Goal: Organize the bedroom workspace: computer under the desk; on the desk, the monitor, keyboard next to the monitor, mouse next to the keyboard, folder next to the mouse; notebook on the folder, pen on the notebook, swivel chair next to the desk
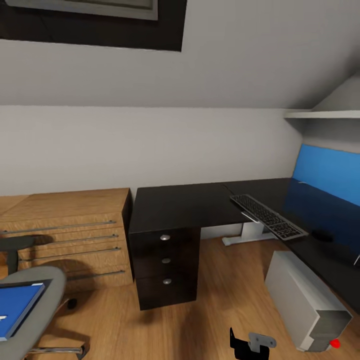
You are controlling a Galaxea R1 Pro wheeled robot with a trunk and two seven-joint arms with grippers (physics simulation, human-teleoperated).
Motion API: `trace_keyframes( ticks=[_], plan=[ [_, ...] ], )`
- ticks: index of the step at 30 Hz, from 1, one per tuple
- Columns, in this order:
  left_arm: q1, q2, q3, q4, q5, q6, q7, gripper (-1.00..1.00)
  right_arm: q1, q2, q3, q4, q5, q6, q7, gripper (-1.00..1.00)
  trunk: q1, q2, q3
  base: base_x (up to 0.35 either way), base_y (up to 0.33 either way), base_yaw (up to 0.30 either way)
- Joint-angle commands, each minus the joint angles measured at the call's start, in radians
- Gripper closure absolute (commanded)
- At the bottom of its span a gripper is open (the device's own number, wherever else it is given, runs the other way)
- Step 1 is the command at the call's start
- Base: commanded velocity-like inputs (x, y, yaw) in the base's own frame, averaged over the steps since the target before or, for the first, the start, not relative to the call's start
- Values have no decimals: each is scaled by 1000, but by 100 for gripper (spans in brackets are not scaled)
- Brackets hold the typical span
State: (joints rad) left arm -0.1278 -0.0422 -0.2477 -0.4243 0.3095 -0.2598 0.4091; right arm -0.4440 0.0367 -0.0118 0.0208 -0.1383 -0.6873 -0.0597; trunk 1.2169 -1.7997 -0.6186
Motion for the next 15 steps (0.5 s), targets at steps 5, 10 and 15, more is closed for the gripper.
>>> trace_keyframes(
  ticks=[5, 10, 15],
  plan=[
    [-1, 1, -9, 1, 10, -4, 6, -100, -1, 0, 0, 2, -3, -4, 0, -100, -19, 35, 15, 0, 0, 0],
    [-1, 1, -9, 1, 10, -4, 6, -100, 0, 1, 0, 2, -2, -4, 0, -100, -39, 70, 30, 0, 0, -50],
    [-1, 1, -10, 4, 10, -4, 5, -100, 0, 1, 0, 2, -1, -4, 2, -100, -58, 105, 46, 0, 0, -209]
  ],
)
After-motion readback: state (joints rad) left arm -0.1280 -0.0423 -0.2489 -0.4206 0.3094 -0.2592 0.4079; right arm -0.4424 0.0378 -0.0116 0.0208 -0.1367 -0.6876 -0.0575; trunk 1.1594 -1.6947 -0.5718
